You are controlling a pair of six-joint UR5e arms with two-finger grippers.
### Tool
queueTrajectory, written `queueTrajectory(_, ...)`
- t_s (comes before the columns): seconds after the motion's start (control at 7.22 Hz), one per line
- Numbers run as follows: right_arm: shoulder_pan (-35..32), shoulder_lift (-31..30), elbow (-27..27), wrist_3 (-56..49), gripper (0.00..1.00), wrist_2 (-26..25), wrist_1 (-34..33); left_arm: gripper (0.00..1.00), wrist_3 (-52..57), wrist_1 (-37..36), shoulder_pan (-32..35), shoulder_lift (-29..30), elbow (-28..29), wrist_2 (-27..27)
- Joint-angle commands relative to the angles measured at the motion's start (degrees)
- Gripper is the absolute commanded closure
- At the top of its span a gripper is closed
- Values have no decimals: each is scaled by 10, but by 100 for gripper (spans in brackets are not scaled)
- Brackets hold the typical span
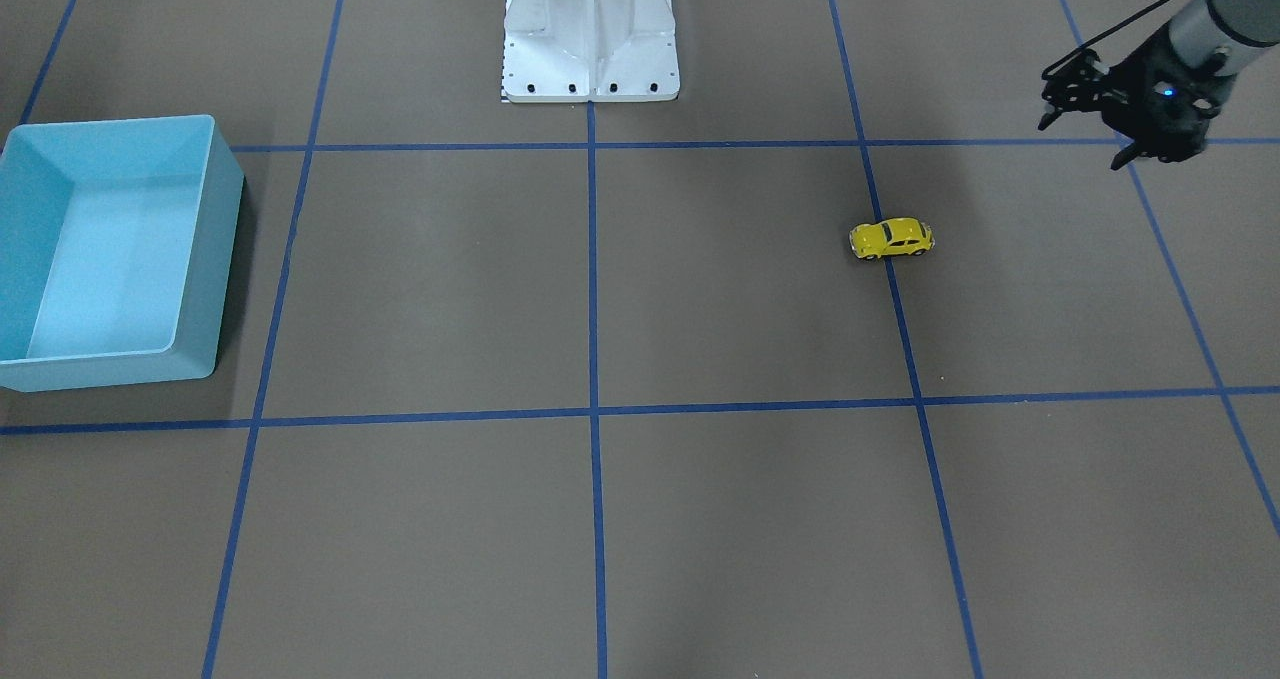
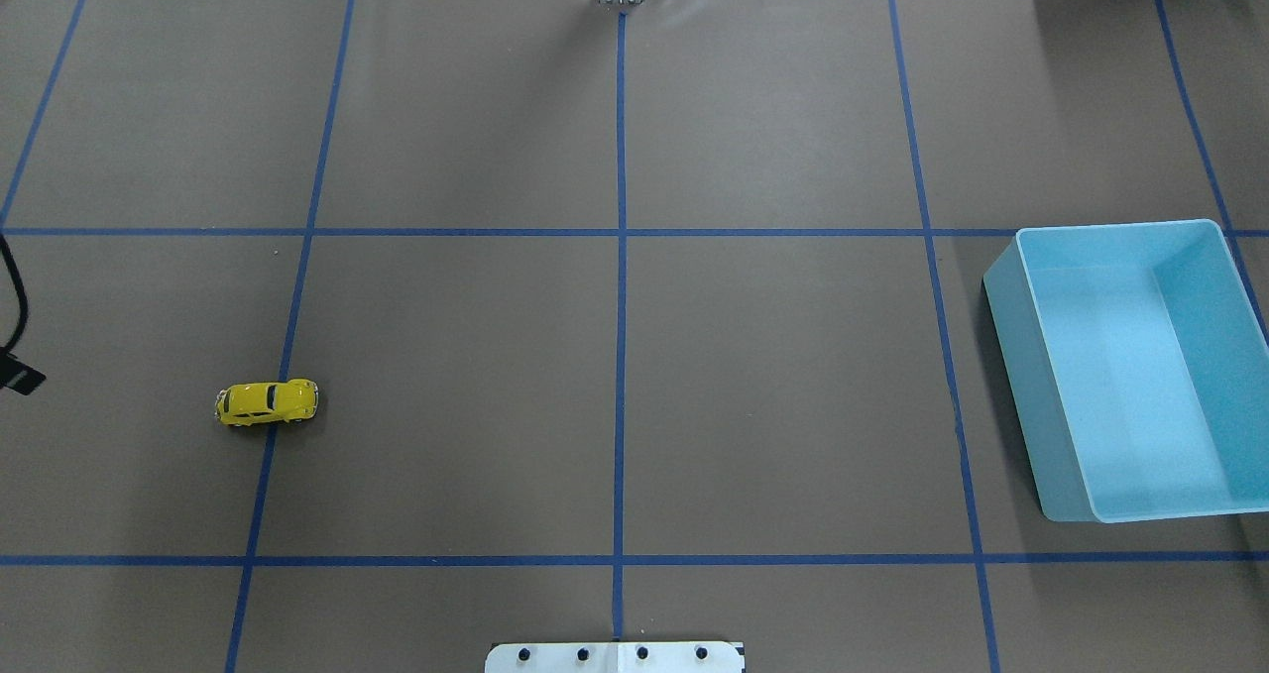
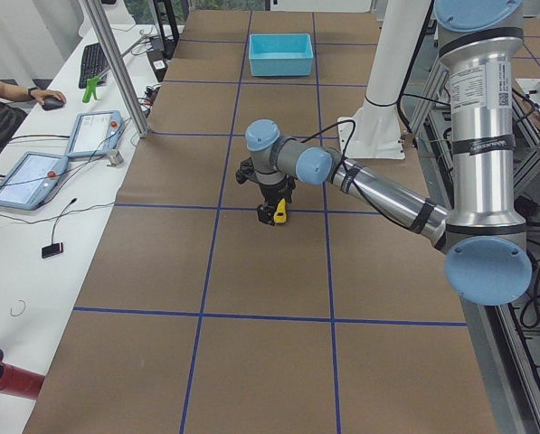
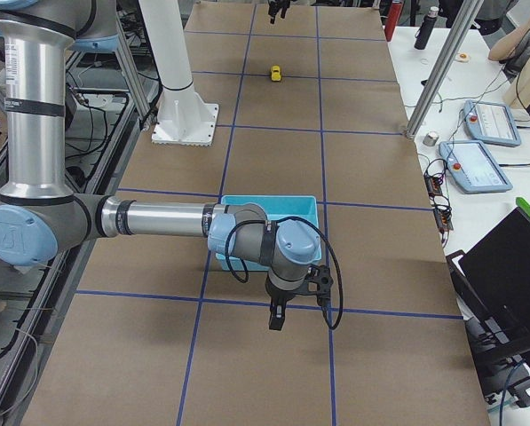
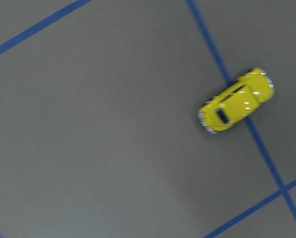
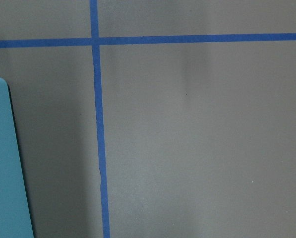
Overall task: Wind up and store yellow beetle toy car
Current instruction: 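Move the left gripper down over the yellow beetle toy car, then lower the left gripper and grip the yellow car's body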
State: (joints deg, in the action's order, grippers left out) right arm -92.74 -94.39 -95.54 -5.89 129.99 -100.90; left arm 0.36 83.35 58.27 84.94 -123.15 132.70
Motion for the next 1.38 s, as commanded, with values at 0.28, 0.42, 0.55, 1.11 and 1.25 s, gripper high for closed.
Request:
queueTrajectory(0.28,-1,-1,-2,-1,1,0,0,0,5,-2,-161,59,-22,-152)
queueTrajectory(0.42,-1,-1,-2,-1,1,0,0,0,48,-2,-195,72,-17,-200)
queueTrajectory(0.55,-1,-1,-2,-1,1,0,0,0,114,-2,-224,79,-9,-242)
queueTrajectory(1.11,-1,-4,-2,-1,1,0,1,0,182,-32,-265,125,40,-318)
queueTrajectory(1.25,-1,-4,-3,0,1,0,1,0,195,-38,-271,130,49,-327)
